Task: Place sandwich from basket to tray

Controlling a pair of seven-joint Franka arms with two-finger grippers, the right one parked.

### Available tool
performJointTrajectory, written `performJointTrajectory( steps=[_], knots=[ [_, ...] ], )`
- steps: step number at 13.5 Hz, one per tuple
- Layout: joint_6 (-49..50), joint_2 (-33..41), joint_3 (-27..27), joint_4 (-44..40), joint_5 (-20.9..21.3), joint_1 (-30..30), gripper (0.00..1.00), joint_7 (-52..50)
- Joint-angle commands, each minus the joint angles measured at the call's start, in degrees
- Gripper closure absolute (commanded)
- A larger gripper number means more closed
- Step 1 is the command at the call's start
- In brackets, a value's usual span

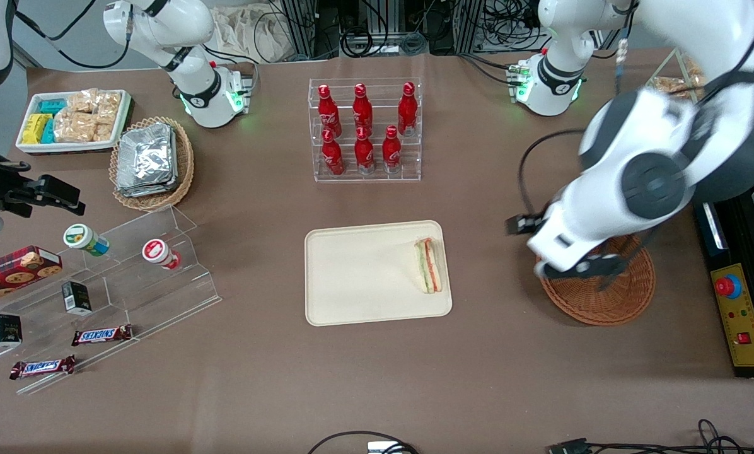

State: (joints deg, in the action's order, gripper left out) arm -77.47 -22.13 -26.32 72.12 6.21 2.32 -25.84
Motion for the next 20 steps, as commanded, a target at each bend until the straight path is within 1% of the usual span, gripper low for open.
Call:
performJointTrajectory(
  steps=[1,2,3,5,6,8,9,12,17,20],
  knots=[
    [7.31,1.99,0.3,-4.87,0.56,3.47,0.0,3.33],
    [9.25,2.43,0.47,-5.84,0.38,5.57,0.0,5.08],
    [10.66,3.31,0.56,-6.37,0.64,7.59,0.0,9.1],
    [10.76,5.51,0.57,-5.5,7.2,9.19,0.0,17.28],
    [10.67,5.34,0.83,-5.15,8.98,9.45,0.0,20.36],
    [10.06,4.81,0.83,-5.15,7.51,12.78,0.0,21.18],
    [9.36,4.9,0.91,-5.06,6.11,13.06,0.0,21.18],
    [9.18,5.77,0.83,-2.61,5.48,14.9,0.0,21.27],
    [9.18,7.62,0.74,0.04,4.25,14.9,0.0,21.18],
    [8.04,9.99,0.56,3.8,3.9,14.64,0.0,21.18]
  ],
)
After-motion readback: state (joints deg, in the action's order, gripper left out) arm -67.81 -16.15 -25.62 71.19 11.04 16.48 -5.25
